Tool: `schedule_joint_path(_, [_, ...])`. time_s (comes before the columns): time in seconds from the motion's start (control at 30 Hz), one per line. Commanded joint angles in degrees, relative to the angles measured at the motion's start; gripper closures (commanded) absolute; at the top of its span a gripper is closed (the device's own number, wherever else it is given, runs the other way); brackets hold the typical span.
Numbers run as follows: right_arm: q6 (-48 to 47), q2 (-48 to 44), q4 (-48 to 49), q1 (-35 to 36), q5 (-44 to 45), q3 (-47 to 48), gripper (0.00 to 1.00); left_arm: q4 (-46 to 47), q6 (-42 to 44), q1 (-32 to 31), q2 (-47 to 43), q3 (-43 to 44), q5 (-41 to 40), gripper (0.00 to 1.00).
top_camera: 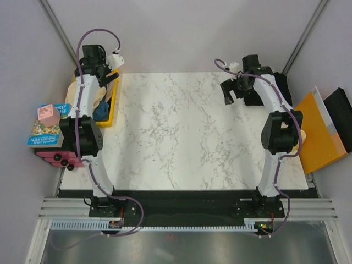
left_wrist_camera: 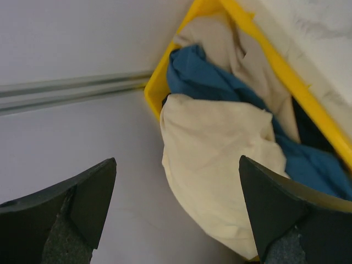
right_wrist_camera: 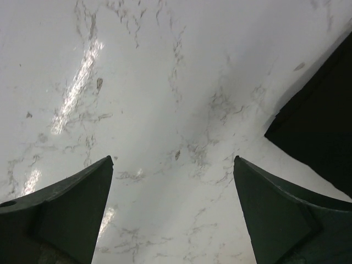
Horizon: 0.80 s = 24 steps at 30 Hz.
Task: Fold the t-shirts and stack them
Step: Grab the tshirt from the pile
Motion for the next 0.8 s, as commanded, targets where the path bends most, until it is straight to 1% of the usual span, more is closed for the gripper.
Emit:
schedule_joint_path(0.0, [-2.88,1.05,-8.83,-0.3,-2.22,6.44,0.02,-5.56,13.56,3.06,9.61,10.09,-11.37,0.0])
schedule_joint_path(0.03, [-2.71,1.32,-8.39,-0.3,-2.31,6.8,0.02,-5.39,13.13,4.11,10.77,13.41,-10.49,0.0])
schedule_joint_path(0.07, [-2.71,1.75,-7.87,-0.21,-2.83,7.15,0.02,-5.38,11.56,3.95,12.52,15.45,-11.53,0.0])
schedule_joint_path(0.13, [-2.71,1.67,-7.25,-0.21,-3.01,7.07,0.02,-5.65,11.89,3.6,16.13,17.93,-14.07,0.0])
schedule_joint_path(0.2, [-2.71,1.76,-6.63,-0.3,-2.84,6.98,0.02,-5.56,12.51,3.42,16.76,16.88,-15.66,0.0])
schedule_joint_path(0.33, [-3.14,1.23,-6.02,-0.3,-2.83,6.8,0.02,-5.65,9.35,1.75,16.41,14.69,-17.77,0.0])
schedule_joint_path(0.53, [-3.23,1.85,-5.4,-0.12,-3.01,7.24,0.02,-6.61,4.17,1.75,15.79,9.85,-15.06,0.01])
schedule_joint_path(0.73, [-3.41,1.41,-5.4,0.14,-3.27,6.81,0.02,-7.23,1.61,1.66,17.55,8.7,-15.23,0.04])
schedule_joint_path(0.77, [-3.58,1.06,-5.4,0.14,-3.27,6.28,0.02,-7.4,1.35,1.75,17.99,8.61,-15.23,0.09])
